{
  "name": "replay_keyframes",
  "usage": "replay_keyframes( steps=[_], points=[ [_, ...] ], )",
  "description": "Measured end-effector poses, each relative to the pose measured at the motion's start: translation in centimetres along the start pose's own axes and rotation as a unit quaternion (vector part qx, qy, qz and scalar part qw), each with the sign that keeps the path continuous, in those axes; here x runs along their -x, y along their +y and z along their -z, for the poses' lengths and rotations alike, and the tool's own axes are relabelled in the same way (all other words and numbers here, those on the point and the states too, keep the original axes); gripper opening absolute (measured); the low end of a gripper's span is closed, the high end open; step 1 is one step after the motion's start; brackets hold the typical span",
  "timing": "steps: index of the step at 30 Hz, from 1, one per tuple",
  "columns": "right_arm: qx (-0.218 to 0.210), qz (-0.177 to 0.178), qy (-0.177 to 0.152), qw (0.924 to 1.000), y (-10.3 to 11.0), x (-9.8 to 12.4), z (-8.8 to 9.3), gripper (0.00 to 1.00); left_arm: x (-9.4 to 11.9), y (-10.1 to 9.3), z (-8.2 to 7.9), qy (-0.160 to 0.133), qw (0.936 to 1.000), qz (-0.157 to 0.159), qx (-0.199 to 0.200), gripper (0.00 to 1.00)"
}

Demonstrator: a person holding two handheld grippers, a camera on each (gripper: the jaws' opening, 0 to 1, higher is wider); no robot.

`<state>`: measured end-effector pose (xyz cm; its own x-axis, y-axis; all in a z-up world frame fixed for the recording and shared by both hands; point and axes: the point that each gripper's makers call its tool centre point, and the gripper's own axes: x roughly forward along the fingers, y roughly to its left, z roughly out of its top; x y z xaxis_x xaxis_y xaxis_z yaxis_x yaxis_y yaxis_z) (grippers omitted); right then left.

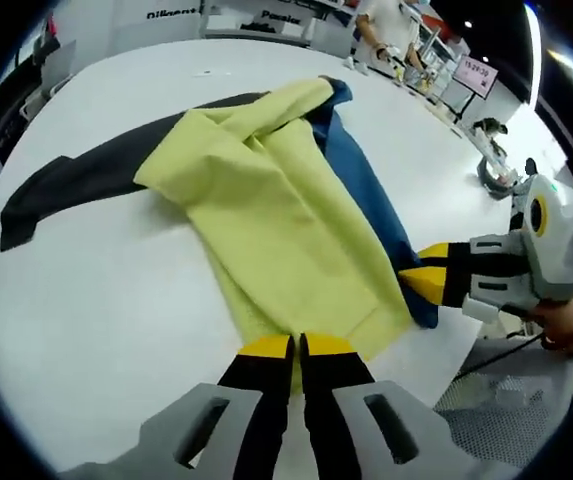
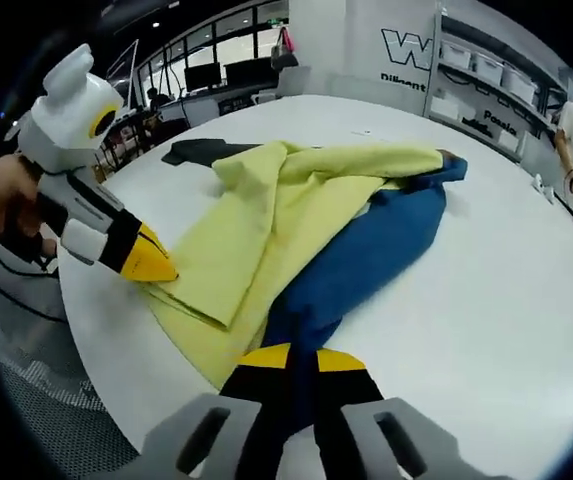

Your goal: Fold the garment on the visible template until the final outline fits inside the template.

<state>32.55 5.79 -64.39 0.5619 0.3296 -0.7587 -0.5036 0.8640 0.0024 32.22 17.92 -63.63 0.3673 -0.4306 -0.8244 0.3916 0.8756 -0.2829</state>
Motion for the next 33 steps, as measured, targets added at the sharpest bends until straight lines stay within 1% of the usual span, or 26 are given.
replay_keyframes(
  steps=[1, 2, 3, 7, 9, 13, 14, 16, 18, 19, 21, 23, 26, 27, 29, 30, 32, 33],
  points=[
    [-0.001, 0.0, 0.0, 1.0, 0.0, 0.0, 0.0, 0.0, 0.1, 0.0, -0.1, -0.003, 1.0, 0.001, 0.0, 0.02],
    [-0.014, 0.001, 0.002, 0.9999, -0.3, 0.1, 0.0, 0.0, 0.7, -0.3, -0.6, -0.016, 0.9997, 0.011, 0.011, 0.02],
    [-0.018, 0.001, 0.004, 0.9998, -0.4, 0.2, 0.1, 0.0, 1.0, -0.3, -0.7, -0.02, 0.9996, 0.014, 0.017, 0.02],
    [-0.03, 0.006, 0.007, 0.9995, -1.2, 0.6, 0.3, 0.0, 2.3, 0.3, -0.9, -0.024, 0.9995, 0.009, 0.016, 0.02],
    [-0.035, 0.01, 0.01, 0.9993, -1.6, 0.8, 0.4, 0.0, 2.9, 1.0, -0.8, -0.023, 0.9997, 0.001, 0.013, 0.02],
    [-0.058, 0.024, 0.011, 0.998, -2.7, 1.7, 0.5, 0.0, 4.0, 2.3, -0.2, -0.015, 0.9996, -0.022, 0.007, 0.02],
    [-0.068, 0.032, 0.013, 0.9971, -3.2, 2.1, 0.7, 0.0, 4.3, 2.9, 0.3, -0.006, 0.9994, -0.034, 0.004, 0.02],
    [-0.079, 0.041, 0.014, 0.9959, -3.9, 2.6, 0.9, 0.0, 4.7, 3.7, 1.1, 0.004, 0.999, -0.045, 0.0, 0.02],
    [-0.093, 0.051, 0.016, 0.9942, -4.6, 3.1, 1.2, 0.0, 4.8, 3.9, 1.4, 0.008, 0.9989, -0.046, 0.002, 0.02],
    [-0.099, 0.056, 0.016, 0.9934, -5.0, 3.4, 1.4, 0.0, 5.1, 4.1, 1.8, 0.009, 0.9988, -0.046, 0.009, 0.02],
    [-0.115, 0.071, -0.002, 0.9909, -5.8, 3.9, 1.2, 0.0, 5.3, 4.2, 2.0, 0.008, 0.9988, -0.046, 0.015, 0.02],
    [-0.129, 0.091, -0.001, 0.9874, -6.9, 4.7, 1.6, 0.0, 5.5, 4.2, 2.3, 0.008, 0.9987, -0.047, 0.019, 0.02],
    [-0.138, 0.102, -0.001, 0.9852, -7.8, 5.1, 1.8, 0.0, 5.5, 4.3, 2.4, 0.009, 0.9986, -0.048, 0.02, 0.02],
    [-0.15, 0.112, 0.001, 0.9823, -8.5, 5.4, 2.1, 0.0, 5.5, 4.1, 2.6, 0.011, 0.9987, -0.045, 0.021, 0.02],
    [-0.15, 0.125, 0.004, 0.9808, -9.3, 5.9, 2.3, 0.0, 5.5, 3.8, 2.7, 0.012, 0.9989, -0.038, 0.024, 0.02],
    [-0.152, 0.137, 0.007, 0.9787, -10.0, 6.3, 2.6, 0.0, 5.5, 3.6, 2.7, 0.011, 0.9991, -0.033, 0.025, 0.02],
    [-0.164, 0.146, 0.007, 0.9754, -10.8, 6.8, 2.8, 0.0, 5.5, 3.2, 2.9, 0.013, 0.9993, -0.029, 0.022, 0.02],
    [-0.179, 0.159, 0.008, 0.9709, -11.6, 7.4, 3.3, 0.0, 5.5, 3.1, 3.0, 0.015, 0.9993, -0.027, 0.019, 0.02]
  ],
)
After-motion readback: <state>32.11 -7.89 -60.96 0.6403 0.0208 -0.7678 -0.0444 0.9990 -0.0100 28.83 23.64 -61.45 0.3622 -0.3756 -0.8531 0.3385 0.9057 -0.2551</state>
